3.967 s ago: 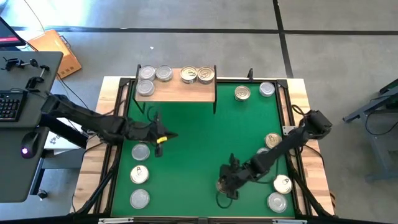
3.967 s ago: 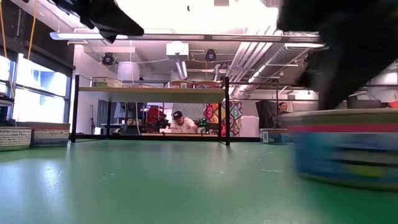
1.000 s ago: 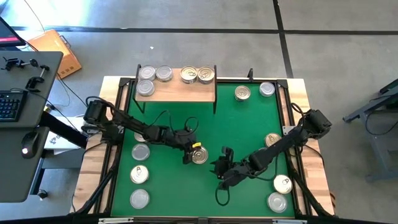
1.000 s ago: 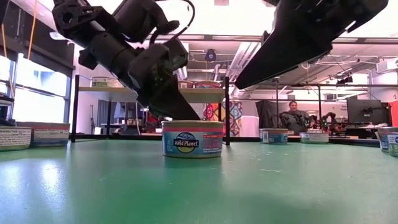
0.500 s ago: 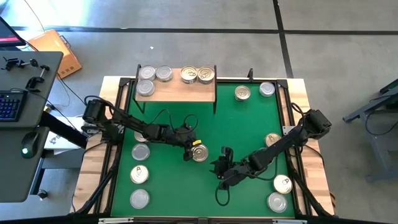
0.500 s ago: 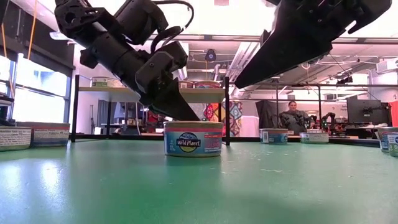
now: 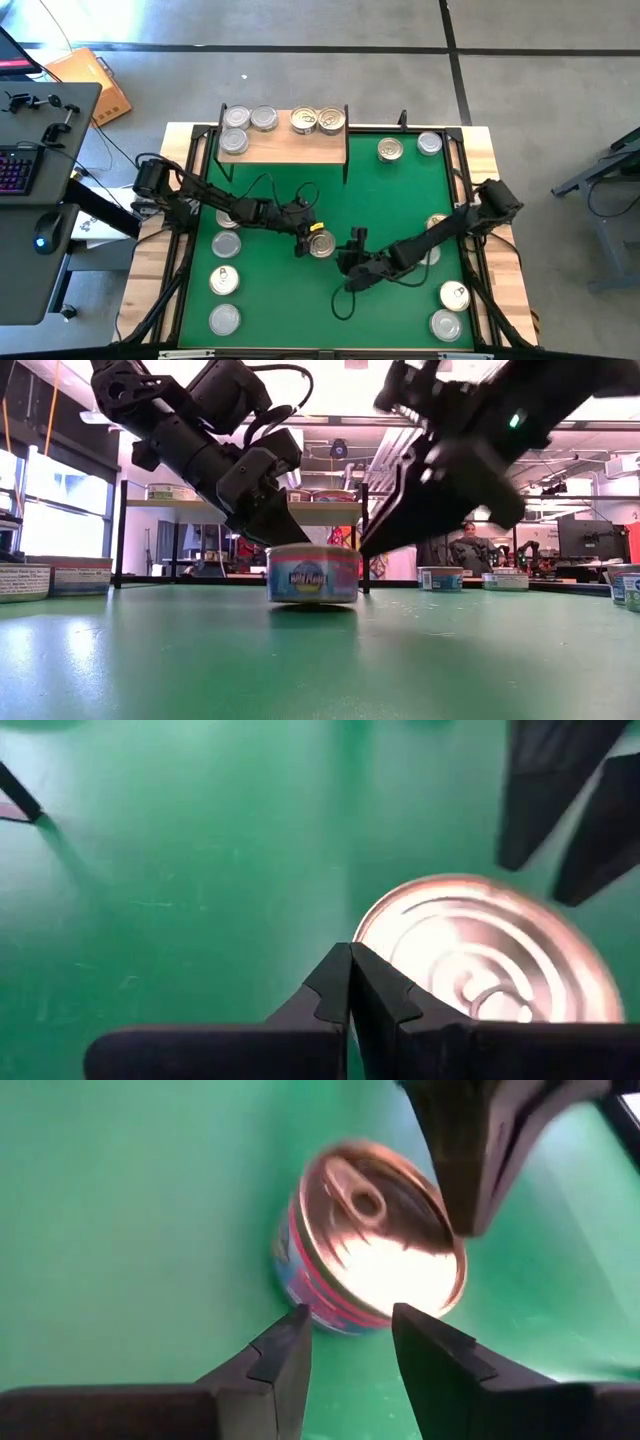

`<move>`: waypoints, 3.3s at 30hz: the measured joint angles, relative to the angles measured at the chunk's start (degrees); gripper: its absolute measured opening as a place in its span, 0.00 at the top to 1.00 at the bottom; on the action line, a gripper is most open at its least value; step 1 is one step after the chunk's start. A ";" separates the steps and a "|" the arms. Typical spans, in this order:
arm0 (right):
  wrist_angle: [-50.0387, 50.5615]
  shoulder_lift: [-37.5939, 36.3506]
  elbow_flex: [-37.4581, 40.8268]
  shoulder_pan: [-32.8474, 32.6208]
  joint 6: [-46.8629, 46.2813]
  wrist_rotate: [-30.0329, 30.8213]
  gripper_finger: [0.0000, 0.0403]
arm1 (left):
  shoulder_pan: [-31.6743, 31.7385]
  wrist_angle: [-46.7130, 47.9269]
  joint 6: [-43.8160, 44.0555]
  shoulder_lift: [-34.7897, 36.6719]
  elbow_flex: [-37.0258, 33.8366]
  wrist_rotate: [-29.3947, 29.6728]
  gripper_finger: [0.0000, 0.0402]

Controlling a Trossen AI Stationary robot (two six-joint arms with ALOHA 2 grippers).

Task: Stack canned seafood by type on shelf
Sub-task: Put the blue-pink tuna can on the shelf

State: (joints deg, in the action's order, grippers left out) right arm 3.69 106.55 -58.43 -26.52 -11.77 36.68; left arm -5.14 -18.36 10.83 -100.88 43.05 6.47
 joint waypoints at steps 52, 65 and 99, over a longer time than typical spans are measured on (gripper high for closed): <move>3.67 2.22 -10.32 18.43 25.24 -36.27 0.34 | -6.71 28.42 1.12 20.90 -0.10 17.61 1.00; 12.40 2.22 -18.23 14.48 22.02 -19.55 0.54 | -23.02 47.99 28.16 21.86 -0.09 36.75 1.00; 23.00 2.03 -29.73 30.77 41.06 13.93 0.44 | -34.04 54.48 43.15 21.84 -0.09 52.95 1.00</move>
State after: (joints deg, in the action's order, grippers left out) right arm 26.69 108.58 -88.16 4.25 29.30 50.61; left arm -39.18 36.12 53.97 -79.04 42.96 59.42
